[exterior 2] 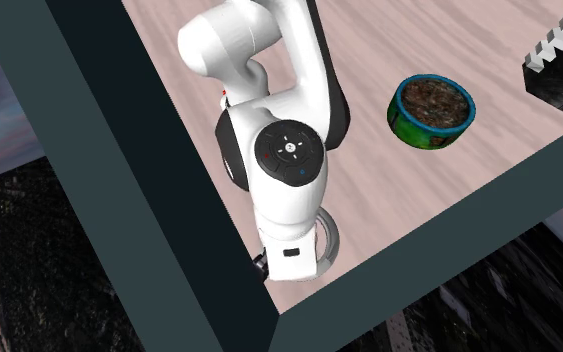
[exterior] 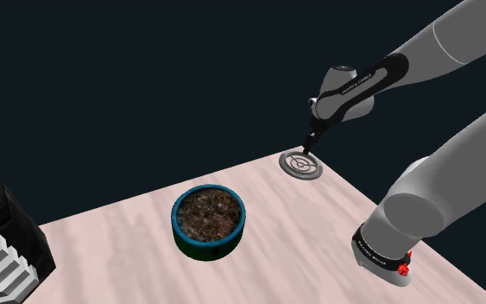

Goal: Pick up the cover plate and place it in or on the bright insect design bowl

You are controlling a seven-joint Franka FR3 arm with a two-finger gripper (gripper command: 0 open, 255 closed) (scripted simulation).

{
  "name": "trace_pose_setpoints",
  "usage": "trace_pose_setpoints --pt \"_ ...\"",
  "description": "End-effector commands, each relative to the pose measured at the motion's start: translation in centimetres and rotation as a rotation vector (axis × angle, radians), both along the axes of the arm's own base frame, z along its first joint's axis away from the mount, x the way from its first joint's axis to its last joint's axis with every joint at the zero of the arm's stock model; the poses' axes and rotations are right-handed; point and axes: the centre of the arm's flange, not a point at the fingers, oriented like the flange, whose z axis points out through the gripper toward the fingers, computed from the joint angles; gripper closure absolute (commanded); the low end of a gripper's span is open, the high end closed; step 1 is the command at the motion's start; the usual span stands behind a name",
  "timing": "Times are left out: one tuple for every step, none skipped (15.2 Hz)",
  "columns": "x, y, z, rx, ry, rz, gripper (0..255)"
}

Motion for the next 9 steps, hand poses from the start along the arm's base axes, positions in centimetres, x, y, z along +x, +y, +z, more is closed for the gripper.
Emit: trace_pose_setpoints --pt "-0.9 -0.6 -2.1 0.005 0.026 0.004 0" --pt "-0.9 -0.6 -2.6 0.005 0.026 0.004 0" --pt "-0.9 -0.7 -3.1 0.005 0.026 0.004 0" --pt "-0.9 -0.7 -3.4 0.005 0.026 0.004 0" --pt "-0.9 -0.7 -3.4 0.005 0.026 0.004 0" --pt "-0.9 -0.7 -3.4 0.005 0.026 0.004 0" --pt "-0.9 -0.7 -3.4 0.005 0.026 0.004 0" --pt "-0.9 -0.7 -3.4 0.005 0.026 0.004 0" --pt "-0.9 -0.7 -3.4 0.005 0.026 0.004 0"
